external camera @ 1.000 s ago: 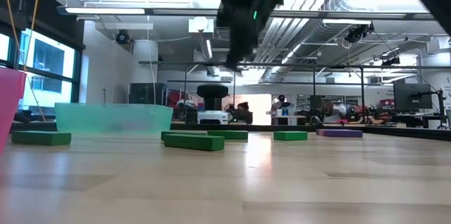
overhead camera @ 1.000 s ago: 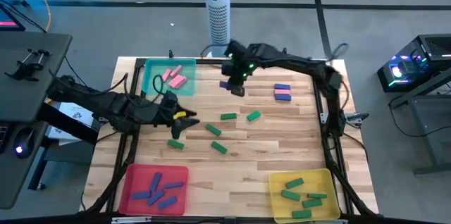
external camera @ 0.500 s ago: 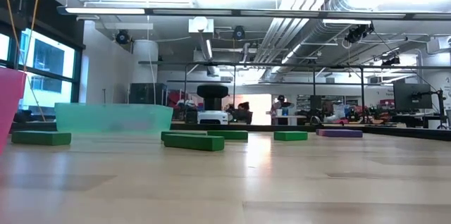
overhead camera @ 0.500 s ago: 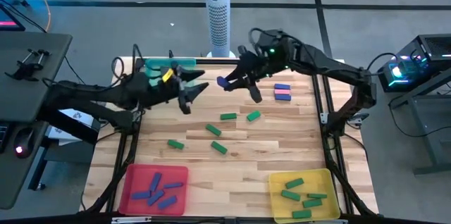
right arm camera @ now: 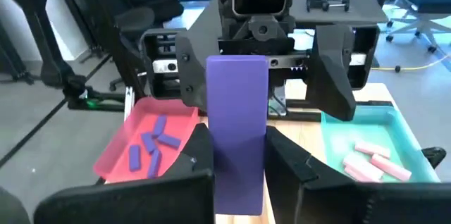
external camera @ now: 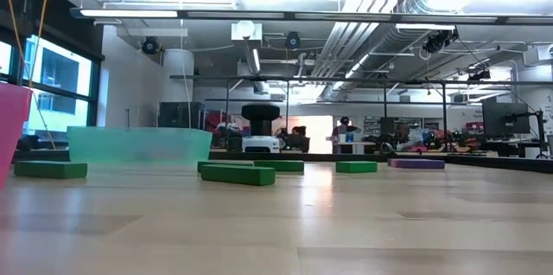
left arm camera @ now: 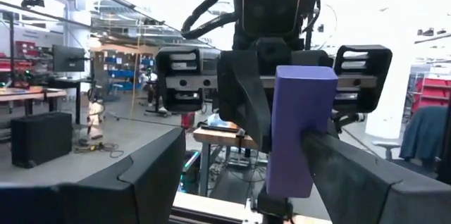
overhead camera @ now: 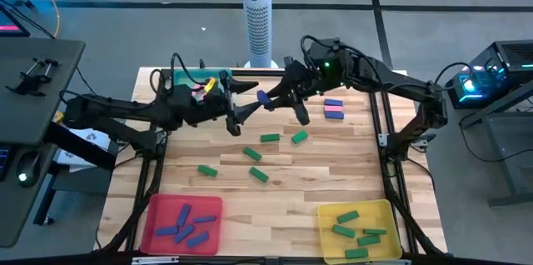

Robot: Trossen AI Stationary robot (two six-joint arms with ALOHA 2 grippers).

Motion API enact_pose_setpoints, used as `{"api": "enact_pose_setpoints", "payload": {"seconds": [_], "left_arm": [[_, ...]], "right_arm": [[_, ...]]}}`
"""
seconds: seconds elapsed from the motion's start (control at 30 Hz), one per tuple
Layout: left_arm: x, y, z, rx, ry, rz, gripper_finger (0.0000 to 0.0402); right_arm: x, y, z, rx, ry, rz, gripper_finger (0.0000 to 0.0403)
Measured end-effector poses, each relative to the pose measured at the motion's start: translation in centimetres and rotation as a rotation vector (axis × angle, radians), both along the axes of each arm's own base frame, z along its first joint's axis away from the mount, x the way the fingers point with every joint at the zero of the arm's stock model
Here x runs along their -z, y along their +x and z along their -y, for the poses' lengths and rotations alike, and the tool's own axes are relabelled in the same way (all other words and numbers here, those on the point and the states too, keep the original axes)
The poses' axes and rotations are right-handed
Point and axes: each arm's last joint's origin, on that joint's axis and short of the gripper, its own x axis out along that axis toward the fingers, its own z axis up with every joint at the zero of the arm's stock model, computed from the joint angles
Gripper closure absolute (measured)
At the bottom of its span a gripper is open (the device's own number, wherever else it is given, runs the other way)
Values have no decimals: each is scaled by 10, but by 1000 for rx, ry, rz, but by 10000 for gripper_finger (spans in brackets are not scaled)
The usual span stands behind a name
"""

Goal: Sort blocks
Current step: Put the blue block into the red bin

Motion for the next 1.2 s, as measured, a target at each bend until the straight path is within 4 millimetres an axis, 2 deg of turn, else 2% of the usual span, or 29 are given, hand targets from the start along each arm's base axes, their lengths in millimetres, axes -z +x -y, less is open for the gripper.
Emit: {"api": "enact_pose_setpoints", "payload": {"seconds": [0.2,0.53,0.83,1.2], "left_arm": [[0,0,-3,43,-18,6,122],[2,2,-3,61,-23,-12,122],[1,1,-1,95,-16,-9,121],[4,2,-2,79,-50,-29,121]], "right_arm": [[0,0,1,35,0,-7,361],[-3,-11,2,108,-13,-35,361],[15,6,2,106,-9,-104,361],[14,10,-4,72,-25,-73,361]]}}
